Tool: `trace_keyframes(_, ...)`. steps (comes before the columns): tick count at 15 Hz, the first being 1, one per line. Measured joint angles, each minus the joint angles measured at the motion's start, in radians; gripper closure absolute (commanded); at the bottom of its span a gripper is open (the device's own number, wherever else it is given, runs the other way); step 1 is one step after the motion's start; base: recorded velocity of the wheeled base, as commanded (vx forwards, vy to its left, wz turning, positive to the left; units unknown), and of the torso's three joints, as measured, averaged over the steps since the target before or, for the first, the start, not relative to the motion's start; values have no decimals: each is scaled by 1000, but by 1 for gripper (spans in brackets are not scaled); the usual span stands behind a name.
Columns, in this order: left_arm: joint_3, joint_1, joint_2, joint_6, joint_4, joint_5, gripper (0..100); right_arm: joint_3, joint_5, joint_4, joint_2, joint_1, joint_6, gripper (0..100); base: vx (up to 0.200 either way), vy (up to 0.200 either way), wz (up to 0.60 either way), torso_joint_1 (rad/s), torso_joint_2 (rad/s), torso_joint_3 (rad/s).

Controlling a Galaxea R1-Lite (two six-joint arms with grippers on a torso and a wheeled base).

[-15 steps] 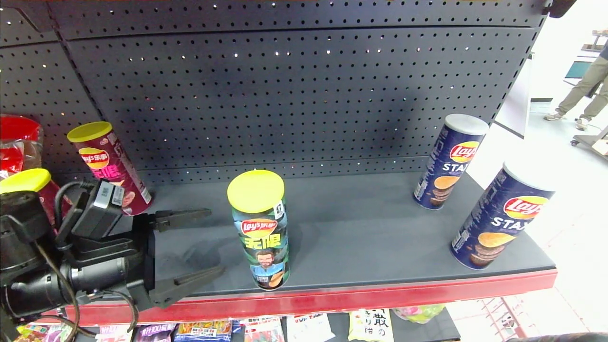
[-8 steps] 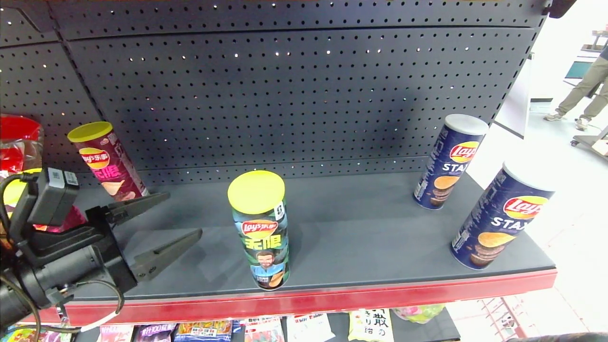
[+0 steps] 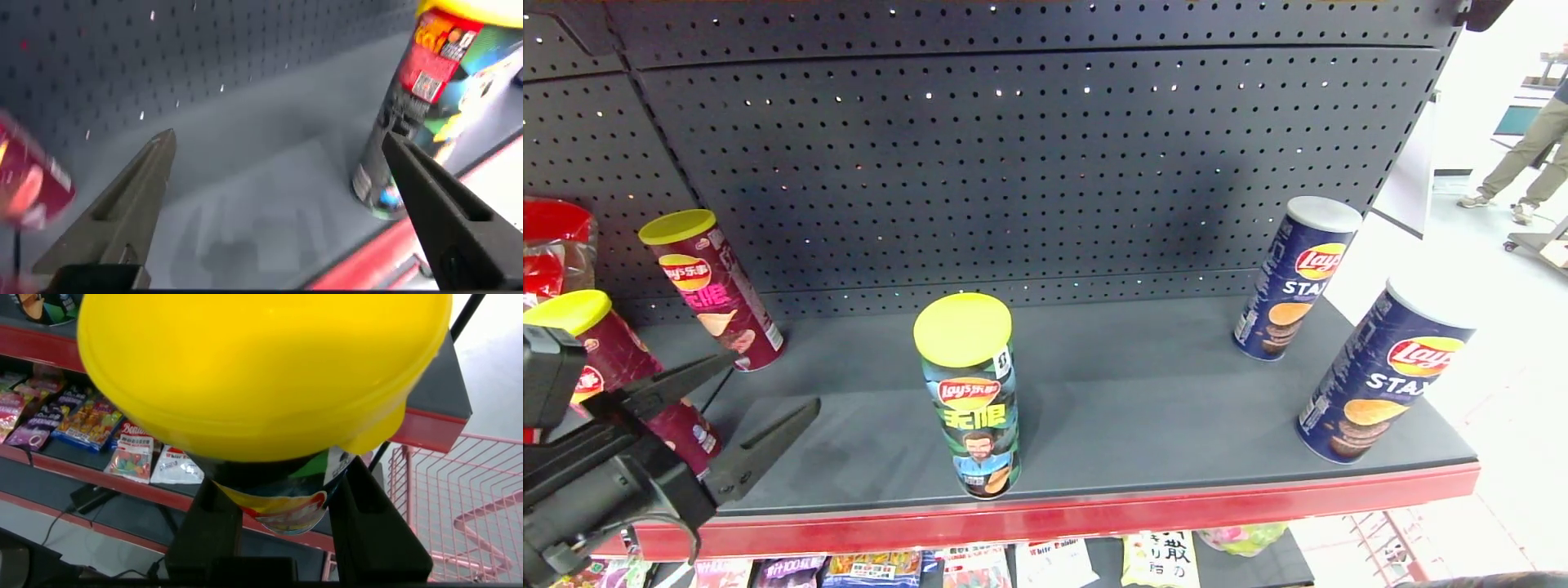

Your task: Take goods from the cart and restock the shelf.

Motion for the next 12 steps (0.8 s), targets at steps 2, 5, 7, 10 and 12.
trace_keyframes(2,1,0,-114,0,186,9,0,0,0,0,-2,-2,-1,100,0,0,0,0,0,0)
trace_keyframes(5,-30,0,-349,0,624,13,0,-57,-2,8,29,0,-4,100,0,0,0,0,0,0)
trace_keyframes(7,-99,0,-517,0,996,15,0,-148,6,8,126,3,-4,100,0,0,0,0,0,0)
trace_keyframes(10,-211,1,-734,0,1276,26,0,-361,40,7,375,40,-5,100,0,0,0,0,0,0)
trace_keyframes(12,-234,2,-815,0,1299,38,0,-509,56,7,562,110,-6,100,0,0,0,0,0,0)
